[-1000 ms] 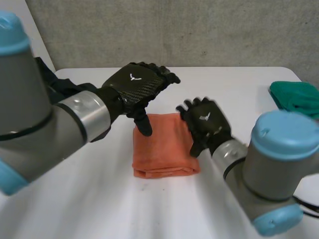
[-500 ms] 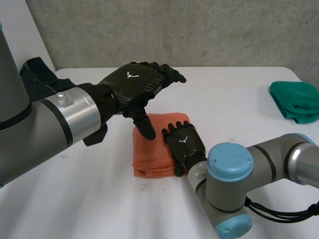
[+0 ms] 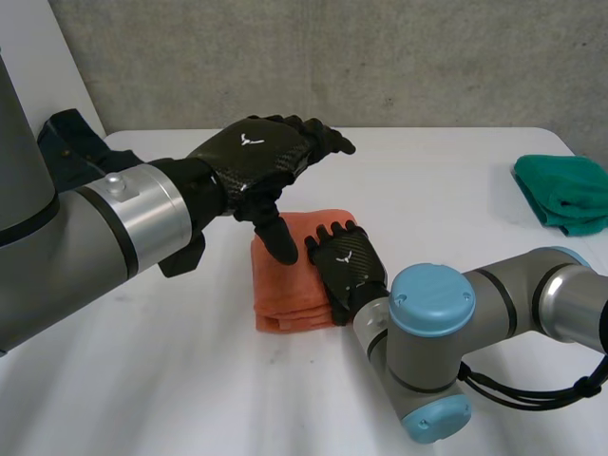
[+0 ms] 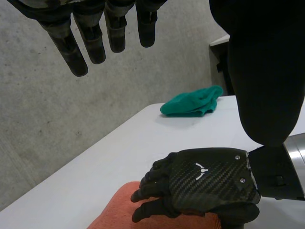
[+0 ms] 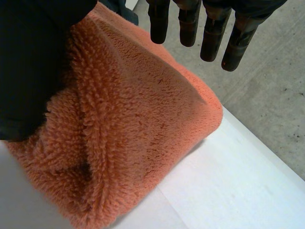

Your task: Fold the laundry.

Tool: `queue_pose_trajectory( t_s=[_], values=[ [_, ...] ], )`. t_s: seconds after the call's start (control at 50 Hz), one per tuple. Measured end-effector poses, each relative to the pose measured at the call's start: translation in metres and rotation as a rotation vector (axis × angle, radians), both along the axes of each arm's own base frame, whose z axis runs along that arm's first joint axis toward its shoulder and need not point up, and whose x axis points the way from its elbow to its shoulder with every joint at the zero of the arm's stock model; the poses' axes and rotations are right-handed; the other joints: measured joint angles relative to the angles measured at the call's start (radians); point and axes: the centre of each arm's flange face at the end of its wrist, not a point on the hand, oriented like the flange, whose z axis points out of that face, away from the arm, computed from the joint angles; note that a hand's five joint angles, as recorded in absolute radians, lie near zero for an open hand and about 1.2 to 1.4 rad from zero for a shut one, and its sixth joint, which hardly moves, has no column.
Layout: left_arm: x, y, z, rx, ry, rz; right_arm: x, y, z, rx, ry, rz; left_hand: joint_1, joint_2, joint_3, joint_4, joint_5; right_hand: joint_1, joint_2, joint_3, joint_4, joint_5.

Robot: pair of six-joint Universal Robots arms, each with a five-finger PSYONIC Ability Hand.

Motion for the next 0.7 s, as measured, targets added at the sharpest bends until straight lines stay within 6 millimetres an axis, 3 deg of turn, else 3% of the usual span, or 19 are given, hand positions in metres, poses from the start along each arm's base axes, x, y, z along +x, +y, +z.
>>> queue_pose_trajectory(
  t_s=[0.18, 0.5, 0.7],
  values=[
    [0.001, 0.001, 0.002, 0.01, 0.015, 0.004, 0.001, 0.0, -0.003, 0.004, 0.002, 0.005, 0.0, 0.001, 0.0, 0.001, 0.0, 0.012, 0.008, 0.011, 0.008, 0.011],
    [0.001, 0.001, 0.002, 0.013, 0.017, 0.004, 0.013, -0.014, -0.001, -0.023, -0.023, 0.011, 0.0, 0.001, 0.0, 0.001, 0.0, 0.227, 0.241, 0.249, 0.235, 0.199],
    [0.001, 0.001, 0.003, 0.025, 0.028, 0.007, 0.021, -0.019, -0.002, -0.032, -0.036, 0.035, 0.0, 0.002, 0.002, 0.002, 0.003, 0.205, 0.213, 0.218, 0.202, 0.182]
  ],
)
